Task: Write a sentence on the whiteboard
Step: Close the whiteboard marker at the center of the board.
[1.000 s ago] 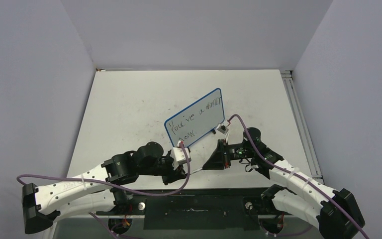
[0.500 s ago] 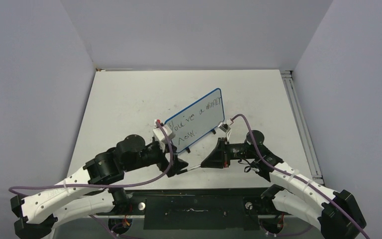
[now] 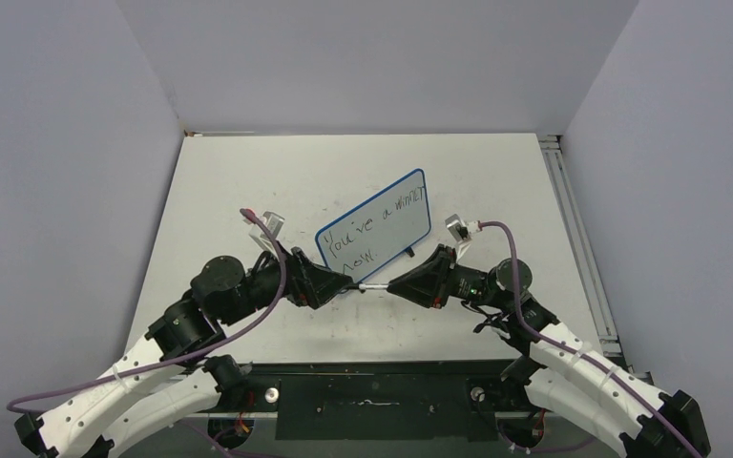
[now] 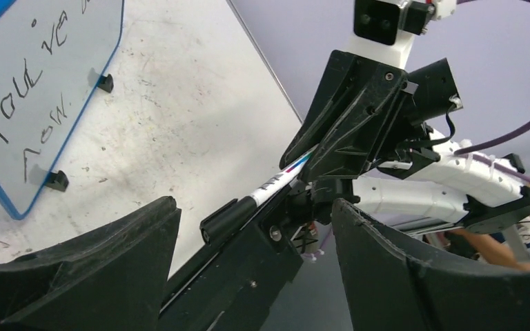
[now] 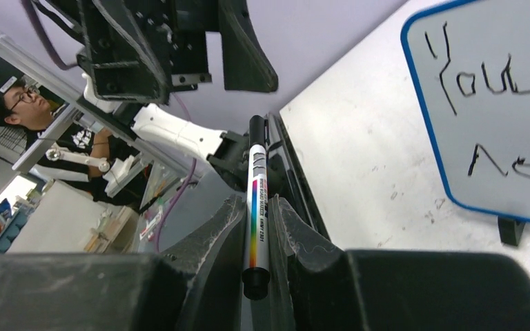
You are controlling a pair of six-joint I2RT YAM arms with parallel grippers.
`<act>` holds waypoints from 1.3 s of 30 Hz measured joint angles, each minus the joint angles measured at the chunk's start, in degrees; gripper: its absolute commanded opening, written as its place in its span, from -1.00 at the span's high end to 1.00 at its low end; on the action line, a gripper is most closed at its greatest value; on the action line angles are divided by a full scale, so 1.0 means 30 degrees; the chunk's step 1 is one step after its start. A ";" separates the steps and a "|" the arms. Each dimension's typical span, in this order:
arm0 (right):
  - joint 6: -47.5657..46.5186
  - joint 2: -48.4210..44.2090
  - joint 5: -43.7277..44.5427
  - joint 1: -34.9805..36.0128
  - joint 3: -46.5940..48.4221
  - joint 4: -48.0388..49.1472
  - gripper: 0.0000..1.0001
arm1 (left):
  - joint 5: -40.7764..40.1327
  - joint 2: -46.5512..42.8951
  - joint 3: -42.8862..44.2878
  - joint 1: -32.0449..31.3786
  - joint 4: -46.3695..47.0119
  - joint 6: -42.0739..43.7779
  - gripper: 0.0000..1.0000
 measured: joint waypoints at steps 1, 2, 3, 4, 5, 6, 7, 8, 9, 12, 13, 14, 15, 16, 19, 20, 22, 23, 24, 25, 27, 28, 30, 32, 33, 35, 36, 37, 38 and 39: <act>0.0000 0.0000 0.0204 0.0022 0.0000 0.0372 0.89 | 0.0168 0.0015 -0.0124 0.0124 0.0211 -0.0379 -0.58; 0.0000 0.0000 0.0393 0.0087 0.0000 0.0758 0.89 | 0.0270 0.0015 -0.0248 0.0248 0.0364 -0.0729 -0.58; 0.0000 0.0007 0.0539 0.0153 0.0000 0.1158 0.89 | 0.0379 0.0007 -0.0415 0.0401 0.0503 -0.1086 -0.57; -0.0015 0.0007 0.0656 0.0211 0.0000 0.1501 0.89 | 0.0437 -0.0022 -0.0554 0.0532 0.0568 -0.1304 -0.53; -0.0051 0.0029 0.0750 0.0350 0.0000 0.1836 0.89 | 0.0576 -0.0080 -0.0729 0.0714 0.0699 -0.1632 -0.46; -0.0073 0.0066 0.0816 0.0408 0.0000 0.2091 0.89 | 0.0721 -0.0146 -0.0882 0.0896 0.0823 -0.1865 -0.39; -0.0117 0.0131 0.0889 0.0517 0.0000 0.2361 0.89 | 0.0918 -0.0204 -0.1027 0.1078 0.1005 -0.2178 -0.32; -0.0138 0.0226 0.0962 0.0619 0.0000 0.2630 0.89 | 0.1166 -0.0240 -0.1173 0.1253 0.1195 -0.2426 -0.26; -0.0153 0.0313 0.1020 0.0641 0.0000 0.2841 0.89 | 0.1392 -0.0248 -0.1304 0.1399 0.1384 -0.2710 -0.19; -0.0211 0.0612 0.1115 0.0794 0.0000 0.3351 0.89 | 0.1996 -0.0291 -0.1690 0.1668 0.1989 -0.3366 -0.01; -0.0219 0.0714 0.1173 0.0845 0.0000 0.3432 0.89 | 0.2178 -0.0313 -0.1807 0.1741 0.2135 -0.3577 0.03; -0.0219 0.0787 0.1180 0.0882 0.0000 0.3512 0.89 | 0.2317 -0.0328 -0.1931 0.1770 0.2259 -0.3694 0.06; -0.0219 0.0845 0.1195 0.0903 0.0000 0.3555 0.89 | 0.2419 -0.0357 -0.2047 0.1807 0.2331 -0.3810 0.08; -0.0219 0.0874 0.1239 0.0962 0.0000 0.3570 0.89 | 0.2543 -0.0408 -0.2127 0.1872 0.2375 -0.3949 0.09; -0.0226 0.0925 0.1319 0.0998 0.0000 0.3694 0.89 | 0.2783 -0.0510 -0.2200 0.2011 0.2441 -0.4204 0.11; -0.0233 0.0925 0.1333 0.0998 0.0000 0.3723 0.89 | 0.2834 -0.0561 -0.2200 0.2047 0.2535 -0.4248 0.13; -0.0262 0.0925 0.1377 0.0998 0.0000 0.3781 0.89 | 0.2892 -0.0678 -0.2229 0.2127 0.2688 -0.4313 0.15; -0.0262 0.0925 0.1399 0.0998 0.0000 0.3810 0.89 | 0.2900 -0.0758 -0.2259 0.2164 0.2754 -0.4379 0.18; -0.0270 0.0925 0.1421 0.0998 0.0000 0.3825 0.89 | 0.2907 -0.0845 -0.2302 0.2222 0.2827 -0.4437 0.22; -0.0270 0.0925 0.1428 0.0998 0.0000 0.3832 0.89 | 0.2907 -0.0940 -0.2346 0.2280 0.2892 -0.4524 0.25; -0.0270 0.0925 0.1435 0.0998 0.0000 0.3832 0.89 | 0.2907 -0.1093 -0.2412 0.2419 0.2987 -0.4670 0.30; -0.0270 0.0925 0.1443 0.0998 0.0000 0.3847 0.89 | 0.2907 -0.1166 -0.2426 0.2492 0.3031 -0.4714 0.31; -0.0270 0.0925 0.1450 0.0998 0.0000 0.3978 0.89 | 0.2907 -0.1304 -0.2550 0.2557 0.3169 -0.4801 0.35; -0.0270 0.0925 0.1443 0.0998 0.0000 0.3985 0.89 | 0.2914 -0.1392 -0.2667 0.2616 0.3249 -0.4954 0.36; -0.0270 0.0925 0.1443 0.0998 0.0000 0.3978 0.89 | 0.2929 -0.1399 -0.2696 0.2623 0.3257 -0.5027 0.37; -0.0270 0.0925 0.1443 0.0998 0.0000 0.3978 0.89 | 0.2987 -0.1406 -0.2725 0.2652 0.3257 -0.5144 0.41; -0.0270 0.0925 0.1443 0.0998 0.0000 0.3993 0.89 | 0.3045 -0.1406 -0.2732 0.2696 0.3271 -0.5195 0.45; -0.0270 0.0918 0.1443 0.0998 0.0000 0.4029 0.89 | 0.3082 -0.1413 -0.2783 0.2739 0.3351 -0.5238 0.55; -0.0270 0.0918 0.1443 0.0998 0.0000 0.4065 0.89 | 0.3118 -0.1413 -0.2849 0.2761 0.3432 -0.5289 0.63; -0.0262 0.0918 0.1435 0.1005 0.0000 0.4102 0.89 | 0.3133 -0.1413 -0.2936 0.2769 0.3519 -0.5377 0.72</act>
